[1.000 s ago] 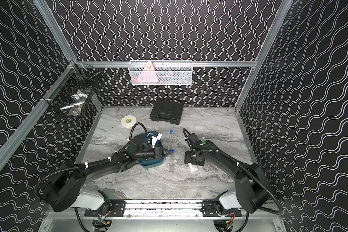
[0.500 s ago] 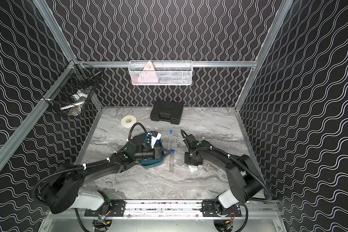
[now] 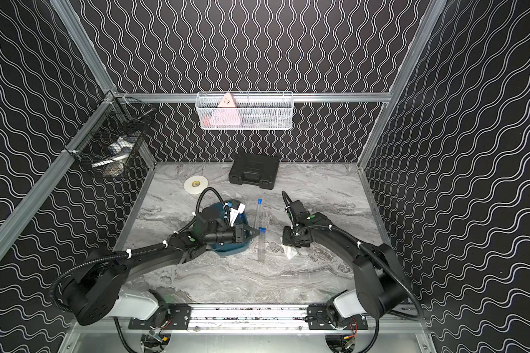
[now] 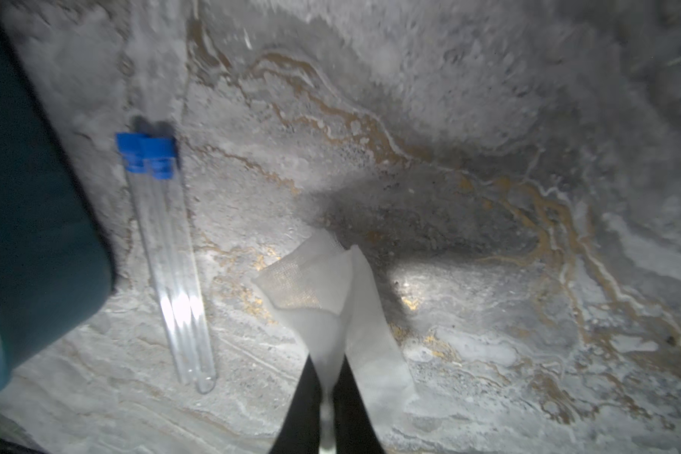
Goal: Wipe the exteriors of test tubes
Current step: Pick up the cleaning item at the center of the board, then place the cleaning item in the test tube.
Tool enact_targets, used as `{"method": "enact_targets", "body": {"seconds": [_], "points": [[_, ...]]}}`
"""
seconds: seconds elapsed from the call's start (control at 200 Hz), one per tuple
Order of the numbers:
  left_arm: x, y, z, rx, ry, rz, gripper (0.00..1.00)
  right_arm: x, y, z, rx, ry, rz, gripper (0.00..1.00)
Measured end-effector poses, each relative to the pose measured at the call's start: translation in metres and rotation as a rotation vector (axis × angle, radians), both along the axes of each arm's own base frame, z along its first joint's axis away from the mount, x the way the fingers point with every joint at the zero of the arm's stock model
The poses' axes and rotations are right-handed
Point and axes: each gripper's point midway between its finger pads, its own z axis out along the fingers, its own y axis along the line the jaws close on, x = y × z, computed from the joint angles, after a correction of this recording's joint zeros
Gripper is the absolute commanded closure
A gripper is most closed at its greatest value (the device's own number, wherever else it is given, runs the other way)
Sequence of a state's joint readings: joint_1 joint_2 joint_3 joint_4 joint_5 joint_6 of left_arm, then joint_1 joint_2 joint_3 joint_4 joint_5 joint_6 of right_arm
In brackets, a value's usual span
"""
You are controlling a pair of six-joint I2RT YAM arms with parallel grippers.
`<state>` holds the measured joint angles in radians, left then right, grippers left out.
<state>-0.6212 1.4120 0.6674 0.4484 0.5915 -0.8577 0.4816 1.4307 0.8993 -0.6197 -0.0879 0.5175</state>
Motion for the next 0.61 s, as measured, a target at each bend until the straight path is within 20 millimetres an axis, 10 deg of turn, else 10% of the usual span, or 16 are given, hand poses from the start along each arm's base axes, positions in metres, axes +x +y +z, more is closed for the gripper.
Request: {"method": "enact_targets", "body": {"seconds": [0.605], "points": [[0.004,-0.003,-0.013,0.006,0.029,0.005,0.86,0.056,0.068,0.17,0.508,-0.316,-0.014,0.9]]}}
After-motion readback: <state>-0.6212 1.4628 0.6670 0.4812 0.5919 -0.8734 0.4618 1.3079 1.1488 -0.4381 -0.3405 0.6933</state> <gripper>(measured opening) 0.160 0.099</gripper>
